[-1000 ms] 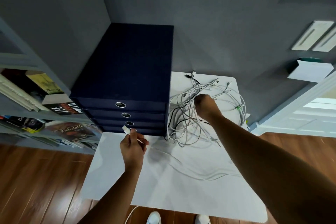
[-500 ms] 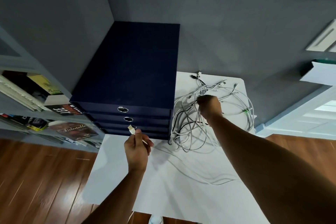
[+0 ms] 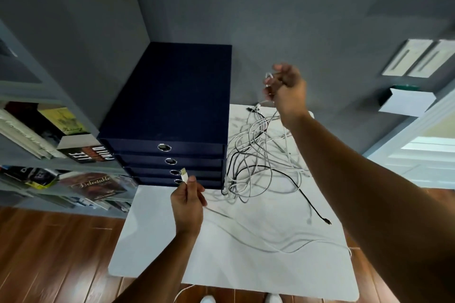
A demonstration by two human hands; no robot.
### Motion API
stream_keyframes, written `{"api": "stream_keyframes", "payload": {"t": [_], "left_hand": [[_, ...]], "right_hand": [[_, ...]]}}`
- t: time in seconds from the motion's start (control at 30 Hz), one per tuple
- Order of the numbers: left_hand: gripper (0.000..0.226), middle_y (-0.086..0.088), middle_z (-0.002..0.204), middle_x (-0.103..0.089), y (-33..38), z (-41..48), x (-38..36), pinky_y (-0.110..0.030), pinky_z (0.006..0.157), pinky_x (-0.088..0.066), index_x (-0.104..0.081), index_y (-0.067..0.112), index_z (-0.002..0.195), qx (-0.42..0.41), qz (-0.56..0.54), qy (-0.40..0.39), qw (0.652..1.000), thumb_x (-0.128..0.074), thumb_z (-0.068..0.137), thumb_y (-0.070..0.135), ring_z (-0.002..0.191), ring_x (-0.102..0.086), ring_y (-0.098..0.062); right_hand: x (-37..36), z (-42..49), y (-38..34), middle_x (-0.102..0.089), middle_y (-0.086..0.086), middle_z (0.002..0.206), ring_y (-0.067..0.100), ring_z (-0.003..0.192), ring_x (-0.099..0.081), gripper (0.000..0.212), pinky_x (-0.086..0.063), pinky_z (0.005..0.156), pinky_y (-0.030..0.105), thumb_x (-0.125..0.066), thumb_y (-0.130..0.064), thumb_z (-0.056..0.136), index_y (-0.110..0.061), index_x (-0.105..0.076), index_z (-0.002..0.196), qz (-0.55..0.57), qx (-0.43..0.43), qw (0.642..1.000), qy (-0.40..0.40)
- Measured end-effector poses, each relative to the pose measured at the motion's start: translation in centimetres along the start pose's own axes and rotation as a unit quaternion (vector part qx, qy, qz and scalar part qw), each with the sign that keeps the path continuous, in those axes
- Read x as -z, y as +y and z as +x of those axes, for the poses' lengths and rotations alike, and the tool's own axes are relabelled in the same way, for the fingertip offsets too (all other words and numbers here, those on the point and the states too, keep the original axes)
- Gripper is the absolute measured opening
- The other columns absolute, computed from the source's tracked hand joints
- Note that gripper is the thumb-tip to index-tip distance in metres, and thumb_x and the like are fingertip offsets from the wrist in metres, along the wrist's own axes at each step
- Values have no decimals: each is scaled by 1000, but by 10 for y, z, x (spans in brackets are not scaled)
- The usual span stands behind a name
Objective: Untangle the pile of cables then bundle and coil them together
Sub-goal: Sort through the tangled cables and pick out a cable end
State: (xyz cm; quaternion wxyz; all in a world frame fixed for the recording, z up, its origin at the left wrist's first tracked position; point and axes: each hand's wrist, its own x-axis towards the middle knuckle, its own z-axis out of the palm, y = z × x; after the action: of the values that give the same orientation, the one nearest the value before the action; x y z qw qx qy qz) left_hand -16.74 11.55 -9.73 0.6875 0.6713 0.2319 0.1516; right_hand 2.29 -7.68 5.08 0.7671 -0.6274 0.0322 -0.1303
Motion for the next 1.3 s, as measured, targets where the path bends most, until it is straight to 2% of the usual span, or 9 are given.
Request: {"api": "stream_keyframes", "payload": {"t": [0.23, 0.43, 0.53, 0.63, 0.8, 1.0, 1.13, 1.23, 1.3], "left_hand": [[47, -9, 43, -42, 16, -17, -7, -19, 46, -36, -65, -2, 68, -36, 6, -40, 999, -49, 105, 24, 39, -42, -10], [46, -18, 47, -50, 32, -31, -25, -17, 58, -45, -64, 5, 66, -82, -23, -85, 993, -45, 106, 19, 46, -51, -14], [46, -7, 45, -50, 41, -36, -38, -17, 54, -43, -66, -3, 73, -84, -28, -104, 991, -45, 106, 21, 43, -47, -11], [44, 0, 46, -52, 50, -37, -51, -20, 51, -41, -69, -2, 79, -66, -41, -131, 988, -45, 106, 23, 43, -48, -10], [43, -10, 51, -59, 62, -34, -76, -18, 47, -39, -72, 2, 88, 9, -50, -203, 978, -44, 106, 30, 46, -54, -11], [45, -2, 50, -58, 69, -30, -98, -20, 47, -39, -75, 7, 95, 82, -37, -226, 970, -39, 108, 32, 46, -50, -9], [43, -10, 59, -59, 71, -25, -107, -26, 51, -34, -74, 7, 91, 182, -135, -211, 951, -40, 107, 27, 51, -49, -19], [35, -10, 76, -70, 79, -24, -109, -29, 60, -42, -69, 8, 94, 248, -210, -216, 921, -40, 105, 24, 63, -65, -21], [30, -9, 80, -74, 84, -24, -110, -30, 68, -47, -65, 9, 95, 280, -257, -221, 898, -39, 104, 21, 70, -72, -22]], "right_hand": [[19, -20, -11, -48, 11, 59, 14, 39, -38, 35, -27, 40, 19, -35, 16, 82, -4, -58, 101, -33, -70, 996, 32], [51, -56, 16, -32, 4, 59, 13, 47, -25, 11, -17, 49, 24, -54, -2, 92, -1, -64, 96, -112, -158, 981, -27], [63, -70, 21, -31, 3, 60, 13, 49, -24, 13, -14, 52, 28, -58, -7, 94, 2, -66, 100, -69, -166, 983, -42], [69, -82, 13, -37, 1, 57, 16, 51, -29, 12, -20, 53, 27, -64, -11, 89, -3, -66, 97, -3, -159, 987, -30], [81, -110, 6, -39, 6, 59, 18, 51, -34, 11, -29, 53, 26, -53, -2, 93, -4, -63, 96, 78, -148, 984, -59], [104, -143, 13, -41, 9, 60, 19, 52, -36, 18, -29, 52, 27, -49, 2, 94, -5, -65, 98, 90, -166, 975, -116], [124, -160, 20, -42, 10, 60, 16, 52, -29, 16, -16, 52, 30, -56, 1, 89, -6, -69, 96, 31, -217, 959, -181], [139, -168, 23, -41, 10, 60, 16, 53, -26, 16, -12, 52, 28, -61, -4, 82, -6, -69, 95, -19, -244, 944, -219], [150, -172, 25, -42, 8, 58, 15, 51, -27, 15, -12, 51, 26, -59, 1, 87, -5, -69, 96, -47, -252, 943, -211]]}}
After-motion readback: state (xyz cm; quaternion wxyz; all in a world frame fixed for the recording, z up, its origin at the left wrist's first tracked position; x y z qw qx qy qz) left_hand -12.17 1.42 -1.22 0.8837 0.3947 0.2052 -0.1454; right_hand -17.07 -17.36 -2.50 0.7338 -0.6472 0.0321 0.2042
